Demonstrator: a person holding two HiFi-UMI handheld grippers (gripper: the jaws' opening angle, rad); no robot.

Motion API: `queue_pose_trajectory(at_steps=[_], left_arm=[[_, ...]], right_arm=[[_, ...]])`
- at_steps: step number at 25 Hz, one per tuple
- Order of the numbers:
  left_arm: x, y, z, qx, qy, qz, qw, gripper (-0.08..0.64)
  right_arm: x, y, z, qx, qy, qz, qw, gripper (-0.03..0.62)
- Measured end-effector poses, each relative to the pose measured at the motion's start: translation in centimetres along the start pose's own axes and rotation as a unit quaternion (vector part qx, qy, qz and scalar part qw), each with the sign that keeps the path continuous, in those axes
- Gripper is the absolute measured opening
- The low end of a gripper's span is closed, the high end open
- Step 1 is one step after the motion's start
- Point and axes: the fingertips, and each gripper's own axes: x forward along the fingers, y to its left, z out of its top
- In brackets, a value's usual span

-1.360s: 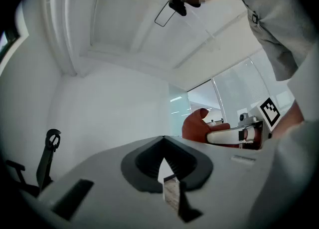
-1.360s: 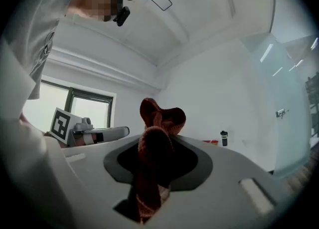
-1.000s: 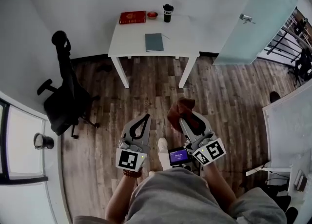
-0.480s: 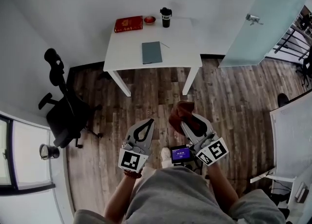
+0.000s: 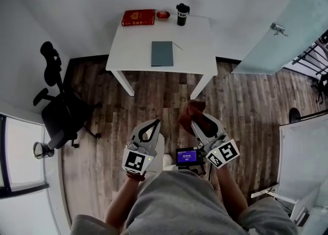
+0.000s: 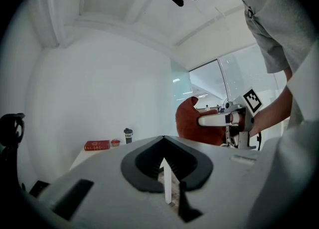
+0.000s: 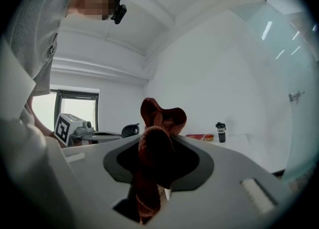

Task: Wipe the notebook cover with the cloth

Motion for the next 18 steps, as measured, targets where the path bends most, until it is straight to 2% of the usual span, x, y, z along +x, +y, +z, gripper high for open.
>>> queue_pose_trajectory(at_steps=[6,12,15,18], left_arm=[[5.0,6.4,-2.1,-0.010,0.000,-0.012,0.9999,0.000],[10.9,13.5,-2.2,-0.009,-0.005,-0.027,0.9996,0.000],[13.0,17.2,-2.8,-0.012,0.002,-0.027,0.9996,0.000],[14.8,21.0,-3.8,0.000,0.014,-0.021,0.9997,0.000]], right_arm=[[6.1,-4.6,0.0,-0.005,0.019,-0.023,1.000,0.140],[12.9,-10.3,1.8,0.016,0.030,-0.040,0.999,0.141],[17.1,-12.5,2.4,0.011,0.045,-0.043,0.998,0.141],[20.9,-14.2,2.1,0.013,0.062,-0.051,0.997,0.141]])
